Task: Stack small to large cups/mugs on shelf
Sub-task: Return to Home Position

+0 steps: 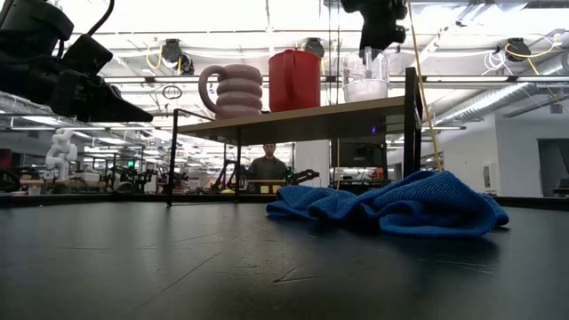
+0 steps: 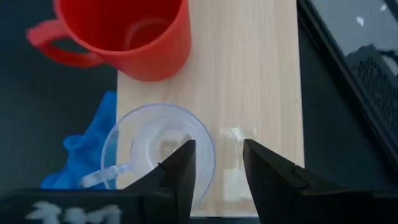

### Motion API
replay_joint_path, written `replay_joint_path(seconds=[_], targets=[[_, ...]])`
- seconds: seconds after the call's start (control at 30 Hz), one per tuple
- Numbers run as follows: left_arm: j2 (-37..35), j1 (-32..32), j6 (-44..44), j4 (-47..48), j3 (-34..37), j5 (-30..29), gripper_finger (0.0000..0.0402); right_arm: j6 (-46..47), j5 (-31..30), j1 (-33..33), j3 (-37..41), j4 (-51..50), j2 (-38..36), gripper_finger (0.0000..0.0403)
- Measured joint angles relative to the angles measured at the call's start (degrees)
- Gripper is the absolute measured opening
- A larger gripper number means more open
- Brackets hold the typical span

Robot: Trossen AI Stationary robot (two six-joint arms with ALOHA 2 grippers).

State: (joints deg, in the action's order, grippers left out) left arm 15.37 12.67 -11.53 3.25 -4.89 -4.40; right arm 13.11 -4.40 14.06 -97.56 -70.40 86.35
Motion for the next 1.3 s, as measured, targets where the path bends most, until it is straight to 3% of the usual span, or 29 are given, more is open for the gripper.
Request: replay_joint_path(seconds=[0.17,0.33,0.53,0.73,1.13,1.3], targets=[[0.01,0.0,0.0,0.02,0.0,0.0,0.0003,-2.49,-0.69,0.0,-0.02,2.65,-2.37,0.0106],[0.01,0.0,0.0,0.03,0.0,0.0,0.0003,-6.31,-1.5,-1.33,-0.07,5.9,-2.4,0.0014],[0.01,0.0,-0.02,0.2,0.0,-0.01,0.0003,-11.13,-1.3,-3.8,2.44,8.72,-3.82,0.0002],[-0.01,0.0,-0.12,0.08,0.0,0.0,0.0003,-11.77,1.59,-4.85,14.35,18.78,-13.36,0.0001],[-0.01,0.0,-0.35,-0.42,0.0,-0.04,0.0003,-8.58,3.77,-5.47,41.96,35.07,-42.24,0.0],[-0.01,0.0,-0.59,-0.74,0.0,-0.04,0.0003,-6.48,4.45,-6.38,50.77,38.17,-49.66,0.0]])
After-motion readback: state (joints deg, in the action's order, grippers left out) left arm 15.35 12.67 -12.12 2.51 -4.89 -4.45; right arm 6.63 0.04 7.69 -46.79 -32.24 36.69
